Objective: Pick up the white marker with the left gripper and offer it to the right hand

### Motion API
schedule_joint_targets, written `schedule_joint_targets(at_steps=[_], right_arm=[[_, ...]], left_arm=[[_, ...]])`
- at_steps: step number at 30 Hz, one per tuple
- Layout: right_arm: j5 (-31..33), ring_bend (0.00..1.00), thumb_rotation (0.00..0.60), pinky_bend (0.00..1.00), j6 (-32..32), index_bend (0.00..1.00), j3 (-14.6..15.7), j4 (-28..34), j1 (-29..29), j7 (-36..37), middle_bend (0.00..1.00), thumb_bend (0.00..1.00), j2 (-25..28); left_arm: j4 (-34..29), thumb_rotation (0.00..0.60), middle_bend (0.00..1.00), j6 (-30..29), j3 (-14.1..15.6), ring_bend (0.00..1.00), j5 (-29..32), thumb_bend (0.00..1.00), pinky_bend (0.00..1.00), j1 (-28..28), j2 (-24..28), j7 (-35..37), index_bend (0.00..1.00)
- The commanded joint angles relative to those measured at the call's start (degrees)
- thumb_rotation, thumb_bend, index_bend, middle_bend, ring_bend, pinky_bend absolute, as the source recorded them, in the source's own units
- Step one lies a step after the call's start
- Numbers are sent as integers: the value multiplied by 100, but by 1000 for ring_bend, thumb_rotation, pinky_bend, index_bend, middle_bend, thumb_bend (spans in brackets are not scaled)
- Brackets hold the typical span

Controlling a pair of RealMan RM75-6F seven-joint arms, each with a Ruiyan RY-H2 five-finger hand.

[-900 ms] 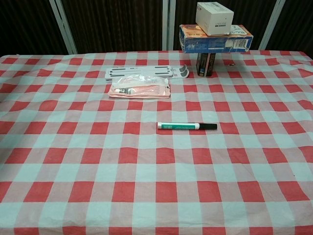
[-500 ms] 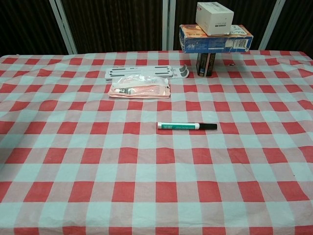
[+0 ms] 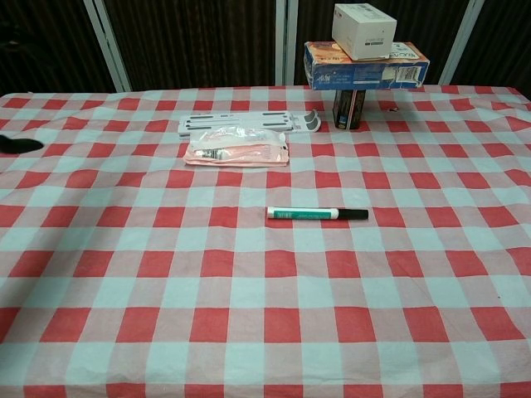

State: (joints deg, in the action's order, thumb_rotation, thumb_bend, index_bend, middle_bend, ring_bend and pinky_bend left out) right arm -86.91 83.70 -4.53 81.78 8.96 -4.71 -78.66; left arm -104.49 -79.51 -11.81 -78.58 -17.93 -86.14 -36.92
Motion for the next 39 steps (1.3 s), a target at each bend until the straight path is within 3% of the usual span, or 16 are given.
schedule_joint_targets(at_steps=[1,5,7,12,15,20,26,39], right_arm=[[11,0,600,0,31,0,-8,-15,-18,42,9,26,3],[33,0,600,0,20,0,-9,-49,-23,80,9,26,19],[39,0,600,0,9,0,-8,-71,-21,110,9,26,23],[59,0,600,0,-44,0,0,-155,-9,188,9,26,24],[84,0,600,0,-112,0,13,-216,7,214,9,26,10],[116,0,600,0,-202,0,40,-312,25,268,9,26,-50],[171,0,600,0,-230,0,30,-391,24,294,9,26,-115],[145,0,600,0,-181,0,-80,-128,106,57,9,26,46]], left_arm=[[-462,600,209,584,-635,149,831,134,242,-877,-521,-1203,279],[-323,600,210,925,-974,153,1461,134,286,-1481,-908,-1610,279],[-154,600,238,1044,-1080,204,1696,135,352,-1740,-1090,-1708,279],[216,600,371,1208,-1158,616,2321,148,736,-2216,-1494,-1750,352],[383,600,400,1274,-1008,811,2462,157,890,-2373,-1581,-1779,399],[656,600,422,1300,-775,897,2723,189,947,-2548,-1697,-1822,416],[1036,600,440,1401,-571,930,2935,211,952,-2748,-1899,-1757,416],[1587,600,432,1513,-760,939,4017,213,955,-3514,-2376,-2243,412]])
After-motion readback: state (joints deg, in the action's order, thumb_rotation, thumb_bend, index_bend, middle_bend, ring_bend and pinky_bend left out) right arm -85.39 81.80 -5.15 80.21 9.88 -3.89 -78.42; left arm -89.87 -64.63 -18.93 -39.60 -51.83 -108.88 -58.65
